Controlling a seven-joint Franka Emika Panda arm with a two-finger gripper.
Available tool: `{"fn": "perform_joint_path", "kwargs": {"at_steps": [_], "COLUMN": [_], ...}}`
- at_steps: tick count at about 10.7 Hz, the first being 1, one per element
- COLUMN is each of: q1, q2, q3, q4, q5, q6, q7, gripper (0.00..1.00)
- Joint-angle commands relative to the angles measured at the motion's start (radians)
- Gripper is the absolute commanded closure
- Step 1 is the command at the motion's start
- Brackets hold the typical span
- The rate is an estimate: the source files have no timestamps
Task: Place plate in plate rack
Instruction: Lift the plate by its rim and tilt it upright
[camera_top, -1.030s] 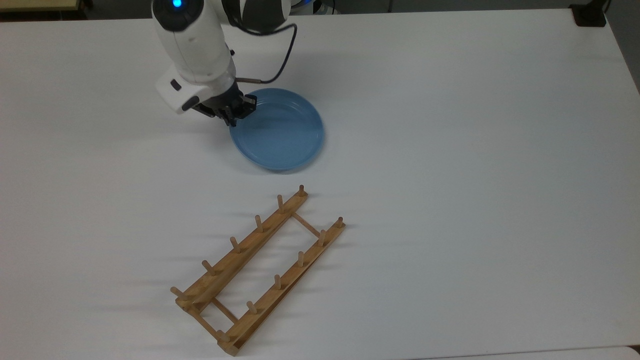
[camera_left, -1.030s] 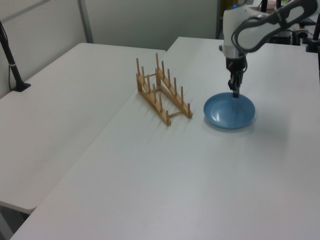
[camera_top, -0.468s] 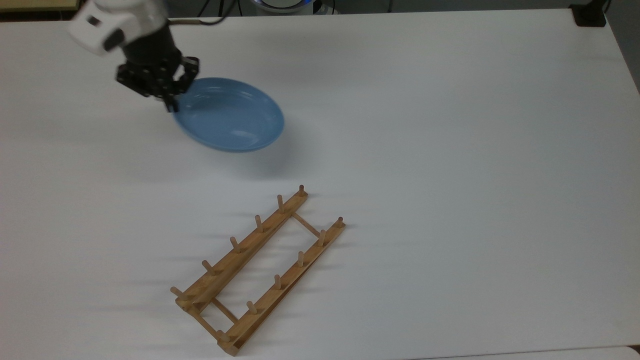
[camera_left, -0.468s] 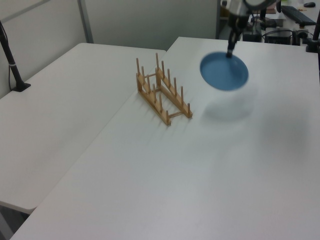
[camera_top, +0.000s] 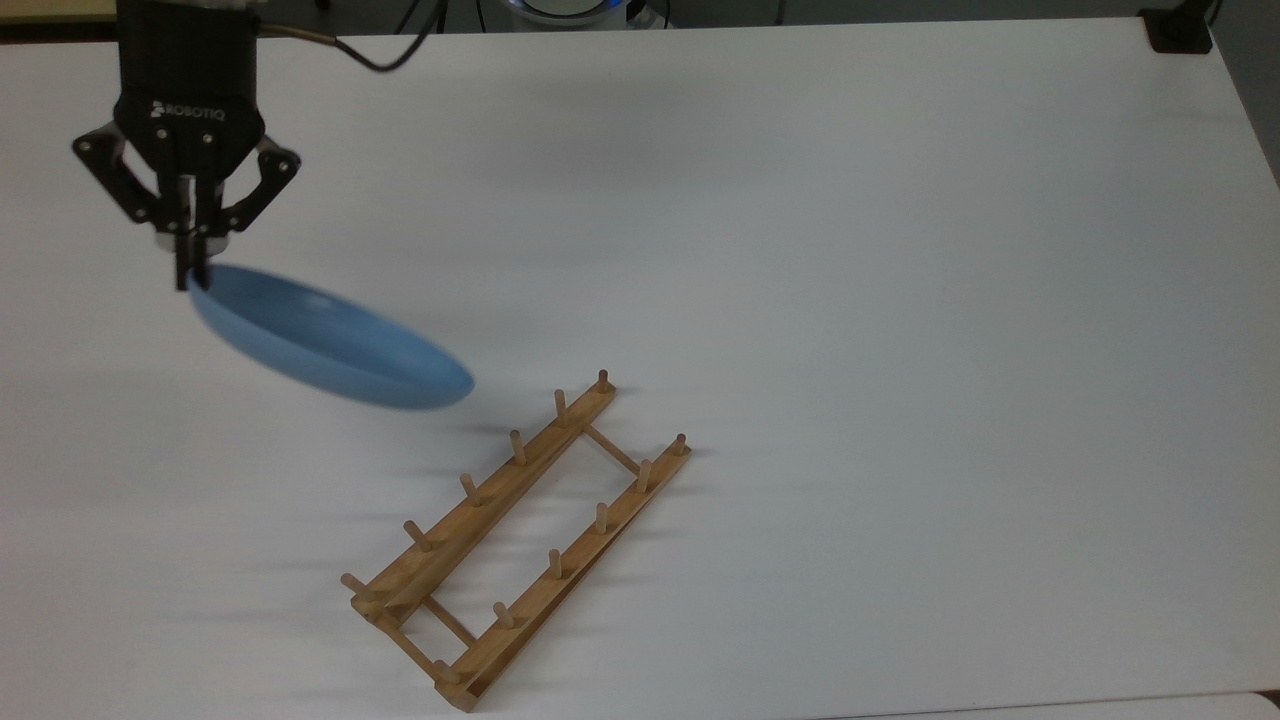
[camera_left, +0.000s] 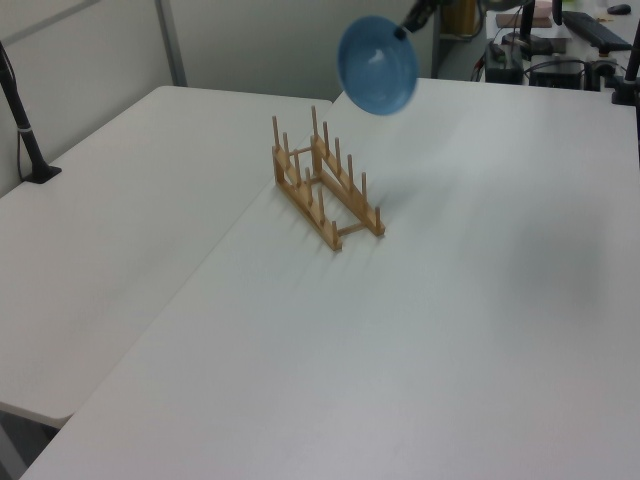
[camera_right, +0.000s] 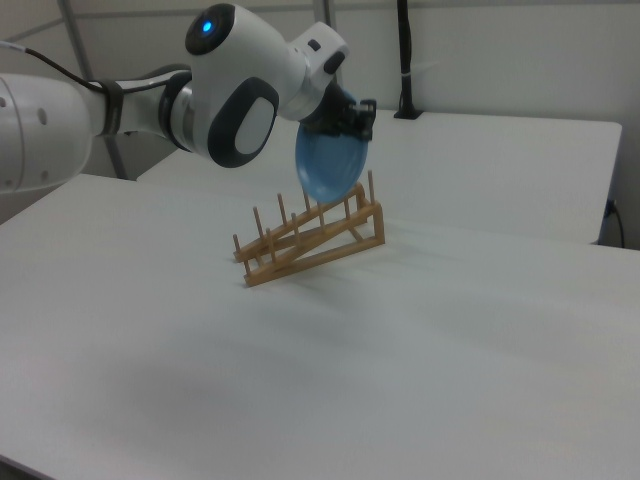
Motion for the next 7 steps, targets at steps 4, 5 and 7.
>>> {"fn": "perform_joint_path", "kwargs": {"at_steps": [4,5,7], "q1": [0.087,0.103,0.116], "q2": [0.105,0.122,0.147], "q3": [-0.007,-0.008,-0.007], "q4": [0.068,0.062,0.021], "q5": [-0.011,-0.011,-0.01], "q6": [0.451,0.538,0.651], "q7": [-0.015,-0.017,-0.018], "gripper": [1.0,1.0,1.0]}}
